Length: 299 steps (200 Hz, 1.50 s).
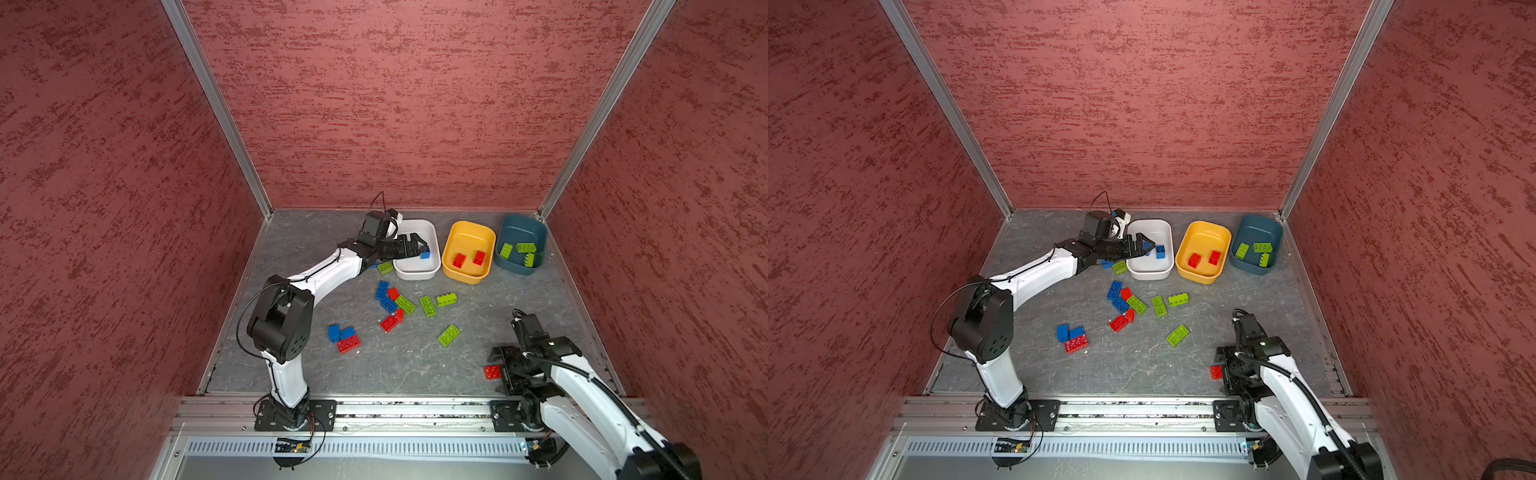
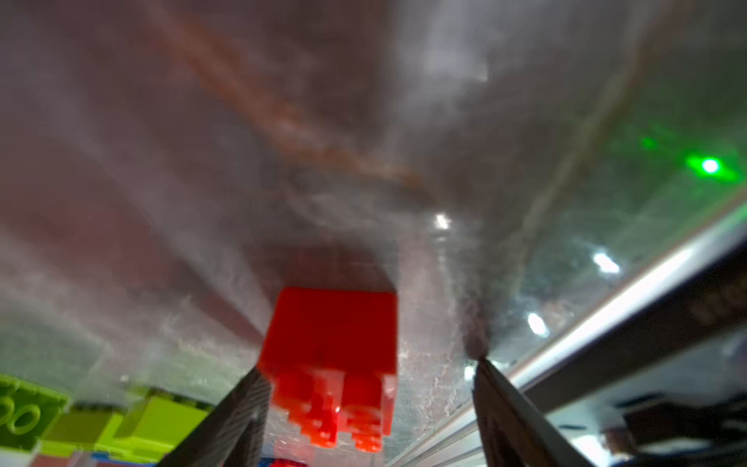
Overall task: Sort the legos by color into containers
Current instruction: 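Lower the right gripper onto the red brick nearest the robot and close, then carry the red brick into the yellow tub and open the right gripper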
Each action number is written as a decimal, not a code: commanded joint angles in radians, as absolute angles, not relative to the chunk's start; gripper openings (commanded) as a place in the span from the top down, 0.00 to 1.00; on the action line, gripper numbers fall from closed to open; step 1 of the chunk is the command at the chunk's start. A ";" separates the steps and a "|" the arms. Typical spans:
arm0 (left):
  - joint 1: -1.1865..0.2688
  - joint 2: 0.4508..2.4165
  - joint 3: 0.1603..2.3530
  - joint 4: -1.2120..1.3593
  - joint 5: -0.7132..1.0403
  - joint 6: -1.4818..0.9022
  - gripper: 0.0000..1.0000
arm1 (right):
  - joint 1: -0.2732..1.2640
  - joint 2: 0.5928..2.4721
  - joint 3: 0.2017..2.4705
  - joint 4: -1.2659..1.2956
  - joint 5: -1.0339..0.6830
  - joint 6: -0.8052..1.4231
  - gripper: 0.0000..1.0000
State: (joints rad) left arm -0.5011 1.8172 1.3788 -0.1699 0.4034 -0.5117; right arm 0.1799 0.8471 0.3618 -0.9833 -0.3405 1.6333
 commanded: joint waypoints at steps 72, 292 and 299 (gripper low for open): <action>-0.502 1.786 1.365 -0.157 0.413 -0.511 0.01 | 0.184 0.879 0.318 -0.835 -0.298 1.712 0.61; -0.492 1.688 1.280 -0.256 0.291 -0.486 0.00 | 0.203 1.326 0.856 0.061 -0.102 0.995 0.86; -0.493 1.682 1.275 -0.263 0.274 -0.488 0.01 | 0.204 1.365 0.883 0.067 -0.111 0.961 0.85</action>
State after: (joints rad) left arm -0.4984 1.7393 1.2942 -0.2283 0.3363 -0.5098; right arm 0.1917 1.2839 0.7948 -0.1226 -0.0948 1.1408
